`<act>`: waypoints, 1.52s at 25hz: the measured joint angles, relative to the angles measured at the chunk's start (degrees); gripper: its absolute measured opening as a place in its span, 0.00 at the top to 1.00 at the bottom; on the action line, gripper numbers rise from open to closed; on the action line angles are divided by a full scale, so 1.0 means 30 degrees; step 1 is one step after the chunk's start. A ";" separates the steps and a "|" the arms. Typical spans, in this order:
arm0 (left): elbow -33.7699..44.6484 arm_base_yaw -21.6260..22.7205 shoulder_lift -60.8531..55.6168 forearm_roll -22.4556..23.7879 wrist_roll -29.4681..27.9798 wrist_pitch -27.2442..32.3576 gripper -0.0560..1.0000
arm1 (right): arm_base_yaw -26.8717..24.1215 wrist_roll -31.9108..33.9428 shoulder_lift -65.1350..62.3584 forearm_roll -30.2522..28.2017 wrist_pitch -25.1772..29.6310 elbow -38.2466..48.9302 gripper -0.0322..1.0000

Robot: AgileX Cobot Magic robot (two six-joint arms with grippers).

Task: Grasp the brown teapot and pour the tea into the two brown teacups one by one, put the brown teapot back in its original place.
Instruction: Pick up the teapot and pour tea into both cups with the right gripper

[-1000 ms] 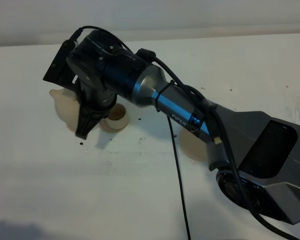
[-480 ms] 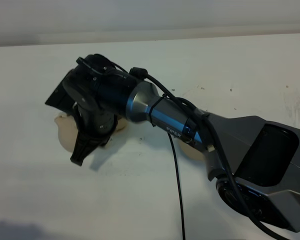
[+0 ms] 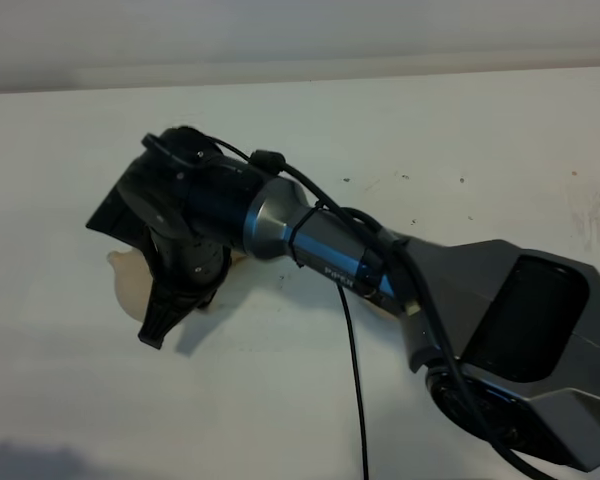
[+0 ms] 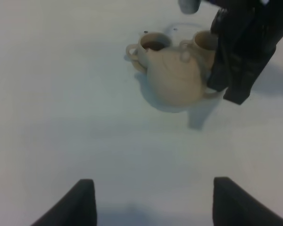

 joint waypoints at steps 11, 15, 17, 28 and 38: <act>0.0000 0.0000 0.0000 0.0000 0.0000 0.0000 0.46 | 0.0000 -0.0984 -0.1869 -0.3001 0.0024 0.0109 0.88; 0.0000 0.0000 0.0000 0.0000 0.0000 0.0000 0.46 | -0.0177 -0.1524 -0.2176 -0.4822 0.0024 0.0252 0.88; 0.0000 0.0000 0.0000 0.0000 0.0000 0.0000 0.46 | -0.0424 -0.1960 -0.2484 -0.5019 0.0004 0.0943 0.88; 0.0000 0.0000 0.0000 0.0000 0.0000 0.0000 0.46 | -0.2210 -0.3984 -0.5015 -0.7567 0.0032 0.6075 0.88; 0.0000 0.0000 0.0000 0.0000 0.0000 0.0000 0.46 | -0.2273 -0.5398 -0.5039 -1.0906 -0.1252 0.7864 0.88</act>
